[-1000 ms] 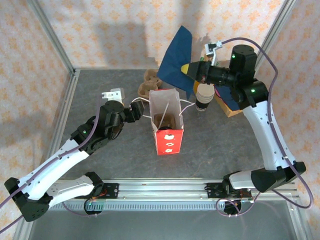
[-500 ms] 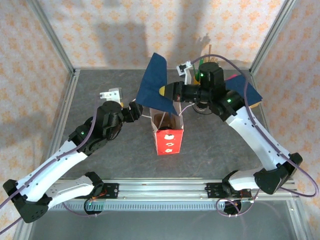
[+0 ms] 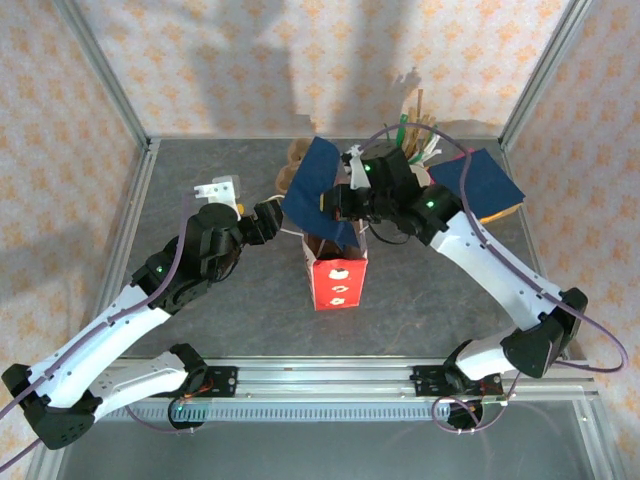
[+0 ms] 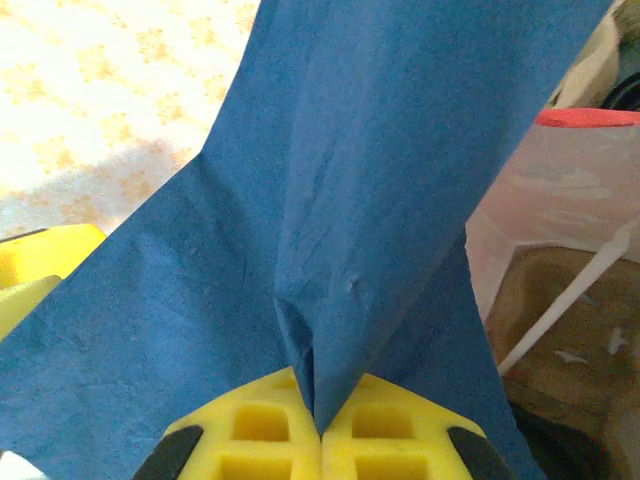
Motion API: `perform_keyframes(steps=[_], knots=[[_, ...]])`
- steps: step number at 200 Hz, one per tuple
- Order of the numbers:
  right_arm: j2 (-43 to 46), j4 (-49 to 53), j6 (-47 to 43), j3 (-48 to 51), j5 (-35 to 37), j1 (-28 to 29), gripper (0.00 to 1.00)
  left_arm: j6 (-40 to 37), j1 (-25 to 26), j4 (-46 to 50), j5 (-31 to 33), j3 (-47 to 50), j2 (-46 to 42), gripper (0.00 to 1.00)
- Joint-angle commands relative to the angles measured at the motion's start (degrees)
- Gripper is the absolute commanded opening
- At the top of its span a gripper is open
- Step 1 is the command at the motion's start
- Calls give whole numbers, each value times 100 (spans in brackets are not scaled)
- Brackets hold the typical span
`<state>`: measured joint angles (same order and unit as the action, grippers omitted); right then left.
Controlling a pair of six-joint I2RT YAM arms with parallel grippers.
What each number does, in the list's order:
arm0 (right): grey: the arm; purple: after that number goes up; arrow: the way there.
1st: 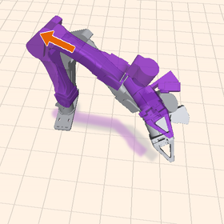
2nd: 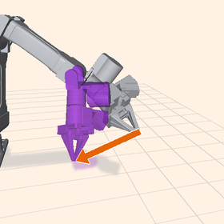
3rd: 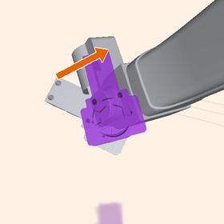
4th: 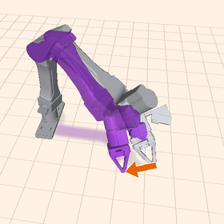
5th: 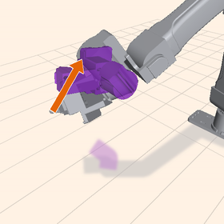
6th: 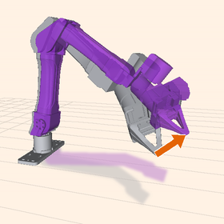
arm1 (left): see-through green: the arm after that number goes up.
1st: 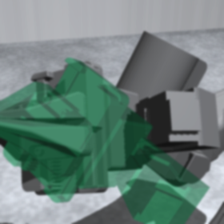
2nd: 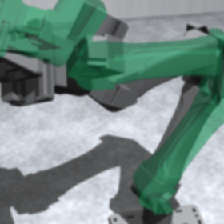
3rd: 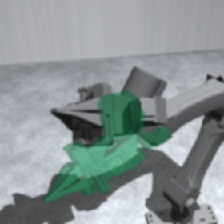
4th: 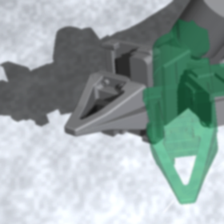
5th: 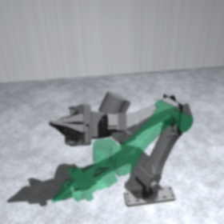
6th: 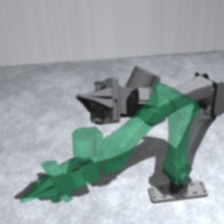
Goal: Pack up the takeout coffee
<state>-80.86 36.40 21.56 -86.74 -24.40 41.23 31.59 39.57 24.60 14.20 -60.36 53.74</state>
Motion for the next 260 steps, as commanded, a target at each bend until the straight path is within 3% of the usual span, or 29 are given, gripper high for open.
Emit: perform_keyframes(steps=[1, 48, 206, 260], knots=[[1, 261, -235, -62, 577, 100, 0, 16, -75, -140, 150, 62, -56, 81], [-101, 532, -229, -39, 1256, 209, 0, 19, -81, -168, 147, 101, -40, 81], [-744, 1433, -648, -459, 1551, 373, 0, -48, -82, -292, 127, 124, 38, 82], [-1059, 1709, -720, -774, 1983, 640, 0, 36, -86, -427, 41, 166, 23, 81]])
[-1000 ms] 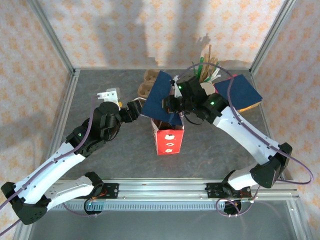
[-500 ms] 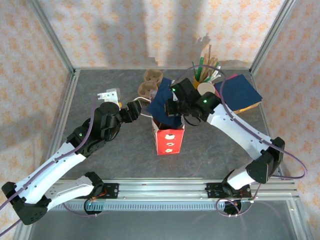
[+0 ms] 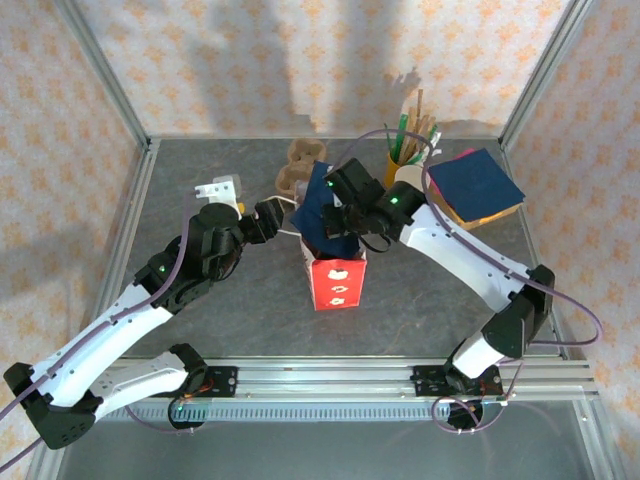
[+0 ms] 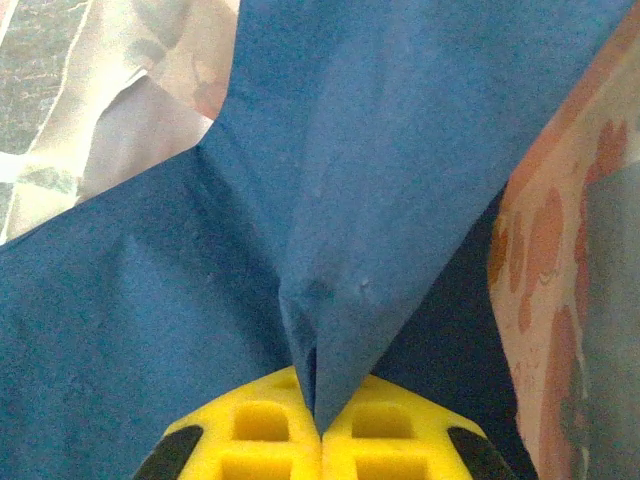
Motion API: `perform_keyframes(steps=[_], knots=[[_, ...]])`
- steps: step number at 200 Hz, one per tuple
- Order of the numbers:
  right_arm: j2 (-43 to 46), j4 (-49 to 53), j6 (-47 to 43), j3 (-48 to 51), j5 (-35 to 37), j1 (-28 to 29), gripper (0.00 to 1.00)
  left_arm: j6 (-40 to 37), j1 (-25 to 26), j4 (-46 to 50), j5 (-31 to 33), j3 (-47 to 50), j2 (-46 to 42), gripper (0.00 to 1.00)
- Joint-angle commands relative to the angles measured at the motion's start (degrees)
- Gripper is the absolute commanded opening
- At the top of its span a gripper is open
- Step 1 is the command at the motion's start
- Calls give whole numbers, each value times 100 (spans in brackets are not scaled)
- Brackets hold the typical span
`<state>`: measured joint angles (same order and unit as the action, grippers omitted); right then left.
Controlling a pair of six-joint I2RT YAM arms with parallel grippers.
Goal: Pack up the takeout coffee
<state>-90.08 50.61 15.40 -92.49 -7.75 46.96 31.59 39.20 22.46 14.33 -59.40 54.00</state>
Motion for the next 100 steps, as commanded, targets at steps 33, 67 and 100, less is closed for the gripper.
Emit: perform_keyframes(steps=[33, 67, 100], knots=[[-274, 457, -104, -182, 344, 61, 0, 5, -45, -207, 59, 78, -26, 81], [-491, 716, -75, -317, 335, 76, 0, 31, -45, -216, 67, 145, -38, 81], [-622, 854, -39, -442, 165, 76, 0, 97, -45, -320, 31, 235, -65, 81]])
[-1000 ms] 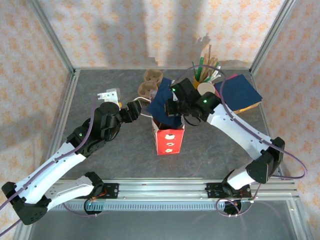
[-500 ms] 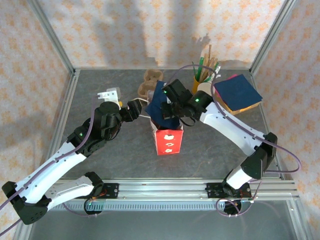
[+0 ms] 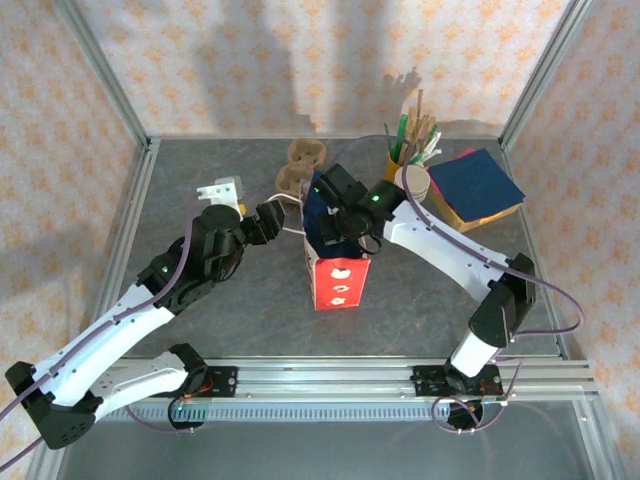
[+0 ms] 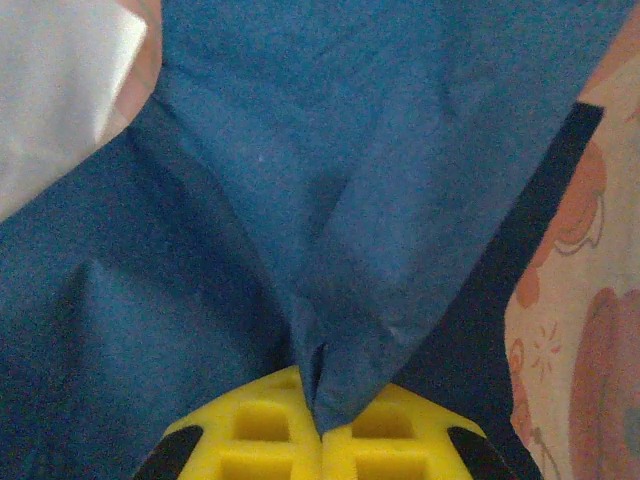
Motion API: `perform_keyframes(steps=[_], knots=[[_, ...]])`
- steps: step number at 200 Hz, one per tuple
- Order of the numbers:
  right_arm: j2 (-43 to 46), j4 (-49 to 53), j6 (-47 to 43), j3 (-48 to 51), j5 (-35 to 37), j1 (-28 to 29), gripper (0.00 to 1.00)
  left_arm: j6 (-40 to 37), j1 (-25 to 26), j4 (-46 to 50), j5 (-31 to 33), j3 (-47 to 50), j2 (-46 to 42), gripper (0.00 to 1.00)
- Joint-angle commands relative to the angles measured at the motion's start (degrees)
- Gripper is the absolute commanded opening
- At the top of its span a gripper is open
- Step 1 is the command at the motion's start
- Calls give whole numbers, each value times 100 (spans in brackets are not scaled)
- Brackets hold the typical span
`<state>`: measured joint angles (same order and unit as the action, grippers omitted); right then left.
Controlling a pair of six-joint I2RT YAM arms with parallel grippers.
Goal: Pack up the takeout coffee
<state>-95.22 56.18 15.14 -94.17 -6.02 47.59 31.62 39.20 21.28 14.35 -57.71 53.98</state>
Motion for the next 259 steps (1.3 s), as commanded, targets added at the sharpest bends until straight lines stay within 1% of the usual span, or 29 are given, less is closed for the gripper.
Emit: perform_keyframes(steps=[1, 11, 26, 34, 45, 52, 80, 97, 125, 159, 173, 183, 197, 226, 244, 259], knots=[[-114, 297, -7, -280, -6, 9, 0, 97, -44, -207, 31, 76, -63, 81], [-152, 345, -7, -357, -42, 13, 0, 92, -44, -212, 45, 85, -63, 81], [-166, 394, -31, -496, -119, 13, 7, 79, -46, -194, 75, 93, -54, 81], [-143, 398, -27, -564, -144, 12, 12, 65, -44, -173, 69, 93, -54, 81], [-112, 401, -20, -685, -166, 12, 24, 54, -44, -138, 88, 88, -45, 81], [-96, 415, -17, -774, -161, 12, 28, 44, -44, -112, 119, 81, -45, 81], [-76, 474, -15, -1143, -47, 10, 35, 20, -44, -81, 161, 76, -80, 81], [-76, 481, -25, -1314, 78, 8, 37, 17, -45, -99, 156, 100, -108, 81], [-77, 408, 12, -1511, 241, 12, 37, 29, -46, -124, 165, 151, -124, 81], [92, 32, -34, -1675, 192, 13, 36, 18, -45, -116, 176, 164, -133, 81], [186, -57, -116, -1818, 411, -3, 36, -6, -53, -116, 192, 153, -150, 81], [229, -40, -212, -1999, 578, -77, 38, -24, -55, -116, 219, 146, -169, 81], [271, 107, -287, -2264, 702, -353, 46, -37, -59, -107, 246, 142, -177, 81], [235, 482, -475, -2965, 817, -1279, 49, -41, -53, -74, 277, 118, -196, 81], [355, 377, -543, -2947, 869, -1919, 52, -48, -53, -40, 314, 118, -212, 81], [519, 84, -619, -2609, 892, -2536, 58, -46, -57, -36, 333, 115, -221, 81]])
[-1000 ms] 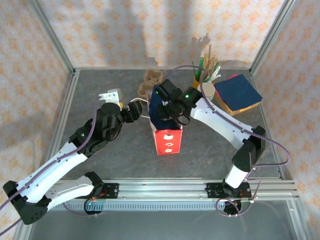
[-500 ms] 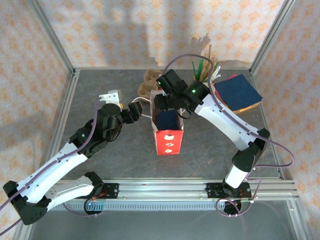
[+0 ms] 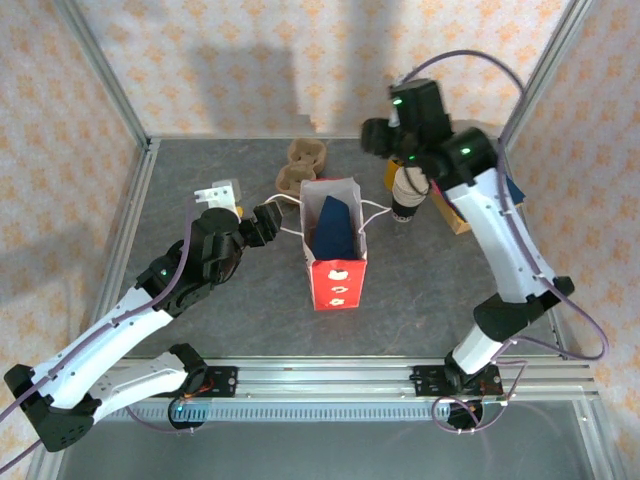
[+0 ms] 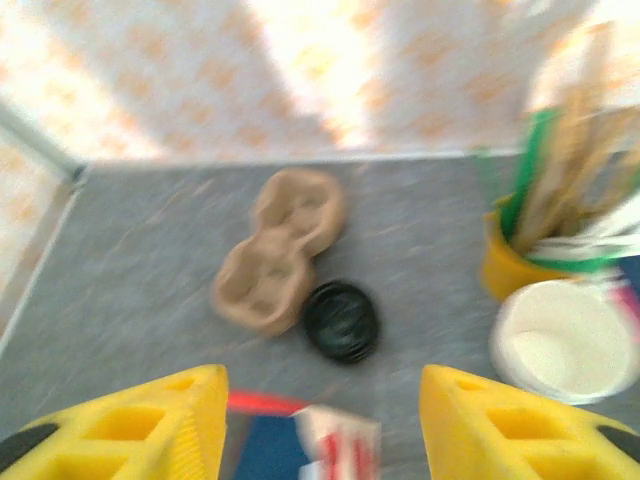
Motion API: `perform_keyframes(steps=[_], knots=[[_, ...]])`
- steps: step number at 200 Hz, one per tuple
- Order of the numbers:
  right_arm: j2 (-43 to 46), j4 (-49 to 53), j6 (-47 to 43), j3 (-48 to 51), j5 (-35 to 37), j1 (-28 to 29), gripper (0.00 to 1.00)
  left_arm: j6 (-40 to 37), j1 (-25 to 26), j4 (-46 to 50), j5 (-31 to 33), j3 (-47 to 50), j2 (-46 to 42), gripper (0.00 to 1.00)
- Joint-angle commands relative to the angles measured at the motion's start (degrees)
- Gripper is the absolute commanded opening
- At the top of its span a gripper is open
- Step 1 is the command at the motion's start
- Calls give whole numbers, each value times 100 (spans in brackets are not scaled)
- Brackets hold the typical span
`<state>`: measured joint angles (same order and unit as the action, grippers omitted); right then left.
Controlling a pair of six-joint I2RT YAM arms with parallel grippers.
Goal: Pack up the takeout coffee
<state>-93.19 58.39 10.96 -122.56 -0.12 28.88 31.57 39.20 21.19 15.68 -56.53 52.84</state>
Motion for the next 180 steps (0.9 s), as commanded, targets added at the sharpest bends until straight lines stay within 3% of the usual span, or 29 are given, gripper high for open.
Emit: perform_keyframes(steps=[1, 19, 50, 72, 120, 180], knots=[[326, -158, -205, 258, 306, -700, 58, -39, -55, -32, 199, -1, -107, 81], [504, -617, -207, 840, 232, -1497, 65, -46, -54, -27, 207, -5, -95, 81], [574, -1484, -325, 1911, -398, -2854, 69, -72, -57, 3, 212, -66, -55, 82], [314, -1544, -211, 2066, -921, -3567, 69, -85, -53, 50, 186, -107, -48, 82], [117, -2312, 260, 2786, -1551, -4471, 77, -86, -62, 200, 269, -79, -141, 82], [-725, -2674, 291, 3094, -1528, -4531, 80, -52, -66, 220, 264, -68, -170, 82]])
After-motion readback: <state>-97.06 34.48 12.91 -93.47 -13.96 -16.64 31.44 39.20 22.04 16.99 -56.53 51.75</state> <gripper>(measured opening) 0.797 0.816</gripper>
